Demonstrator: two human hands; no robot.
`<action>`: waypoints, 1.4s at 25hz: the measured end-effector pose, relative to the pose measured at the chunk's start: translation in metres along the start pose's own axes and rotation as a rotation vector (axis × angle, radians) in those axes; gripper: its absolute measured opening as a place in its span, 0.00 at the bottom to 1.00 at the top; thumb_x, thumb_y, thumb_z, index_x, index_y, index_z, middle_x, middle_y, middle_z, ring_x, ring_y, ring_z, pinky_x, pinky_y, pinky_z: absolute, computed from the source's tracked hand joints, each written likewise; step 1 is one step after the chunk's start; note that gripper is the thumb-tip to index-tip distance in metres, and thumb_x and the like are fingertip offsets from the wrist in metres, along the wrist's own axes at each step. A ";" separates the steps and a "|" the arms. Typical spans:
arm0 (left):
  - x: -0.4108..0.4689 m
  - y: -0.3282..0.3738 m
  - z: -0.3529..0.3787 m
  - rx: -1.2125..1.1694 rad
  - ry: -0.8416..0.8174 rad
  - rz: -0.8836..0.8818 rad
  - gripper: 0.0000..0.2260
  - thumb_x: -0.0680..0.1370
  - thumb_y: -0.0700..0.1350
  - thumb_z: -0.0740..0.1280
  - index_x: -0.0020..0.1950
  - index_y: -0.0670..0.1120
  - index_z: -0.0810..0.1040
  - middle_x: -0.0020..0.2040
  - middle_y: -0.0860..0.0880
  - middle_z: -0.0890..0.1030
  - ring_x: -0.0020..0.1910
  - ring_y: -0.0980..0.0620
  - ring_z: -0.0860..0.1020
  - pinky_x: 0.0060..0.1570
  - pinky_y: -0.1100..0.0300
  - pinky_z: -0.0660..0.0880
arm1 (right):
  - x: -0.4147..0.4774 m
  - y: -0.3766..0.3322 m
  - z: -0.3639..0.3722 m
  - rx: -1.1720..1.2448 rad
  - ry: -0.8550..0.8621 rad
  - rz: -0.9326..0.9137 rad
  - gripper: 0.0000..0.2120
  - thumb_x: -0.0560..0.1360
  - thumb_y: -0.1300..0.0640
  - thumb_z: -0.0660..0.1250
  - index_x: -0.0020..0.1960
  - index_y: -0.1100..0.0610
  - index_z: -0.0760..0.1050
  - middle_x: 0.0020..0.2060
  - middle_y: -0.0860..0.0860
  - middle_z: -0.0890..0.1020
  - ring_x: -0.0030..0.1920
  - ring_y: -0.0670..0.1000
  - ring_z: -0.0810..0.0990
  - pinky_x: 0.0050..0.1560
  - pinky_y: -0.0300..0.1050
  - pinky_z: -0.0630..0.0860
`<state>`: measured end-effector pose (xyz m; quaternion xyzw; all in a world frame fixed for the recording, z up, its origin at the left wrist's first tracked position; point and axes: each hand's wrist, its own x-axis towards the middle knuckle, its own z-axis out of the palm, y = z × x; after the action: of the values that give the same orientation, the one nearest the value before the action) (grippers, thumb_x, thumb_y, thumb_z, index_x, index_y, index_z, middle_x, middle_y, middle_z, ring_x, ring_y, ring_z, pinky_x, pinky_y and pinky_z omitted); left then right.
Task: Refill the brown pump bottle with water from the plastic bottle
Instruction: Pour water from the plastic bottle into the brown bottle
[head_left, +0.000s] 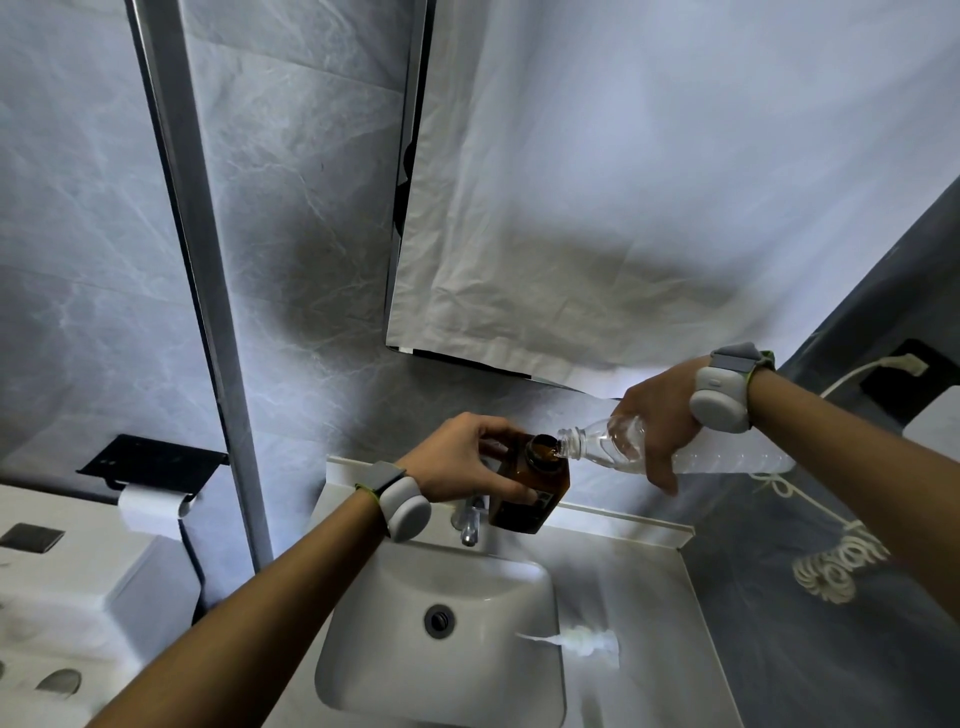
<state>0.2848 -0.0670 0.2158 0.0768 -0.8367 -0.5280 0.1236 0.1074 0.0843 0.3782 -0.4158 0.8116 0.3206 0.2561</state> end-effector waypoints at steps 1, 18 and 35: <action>0.000 0.000 0.000 -0.004 -0.001 0.002 0.26 0.65 0.51 0.84 0.62 0.54 0.83 0.58 0.55 0.87 0.61 0.56 0.83 0.65 0.47 0.80 | 0.000 -0.001 -0.001 -0.002 -0.002 0.003 0.29 0.51 0.42 0.83 0.51 0.40 0.81 0.46 0.42 0.85 0.48 0.47 0.84 0.42 0.42 0.79; -0.004 -0.002 0.001 0.009 0.006 0.008 0.26 0.63 0.56 0.84 0.60 0.60 0.83 0.57 0.59 0.86 0.60 0.58 0.84 0.64 0.48 0.81 | -0.005 -0.011 -0.004 -0.059 -0.010 0.015 0.21 0.56 0.44 0.84 0.43 0.38 0.76 0.45 0.41 0.83 0.47 0.46 0.82 0.39 0.41 0.76; -0.007 0.002 0.003 0.017 0.008 0.001 0.25 0.64 0.54 0.84 0.59 0.59 0.83 0.56 0.58 0.87 0.59 0.58 0.84 0.64 0.48 0.81 | -0.004 -0.010 -0.003 -0.069 -0.010 -0.014 0.20 0.56 0.46 0.84 0.45 0.41 0.81 0.45 0.42 0.85 0.50 0.49 0.85 0.47 0.44 0.82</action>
<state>0.2912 -0.0616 0.2157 0.0796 -0.8406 -0.5205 0.1267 0.1174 0.0798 0.3801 -0.4283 0.7960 0.3485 0.2479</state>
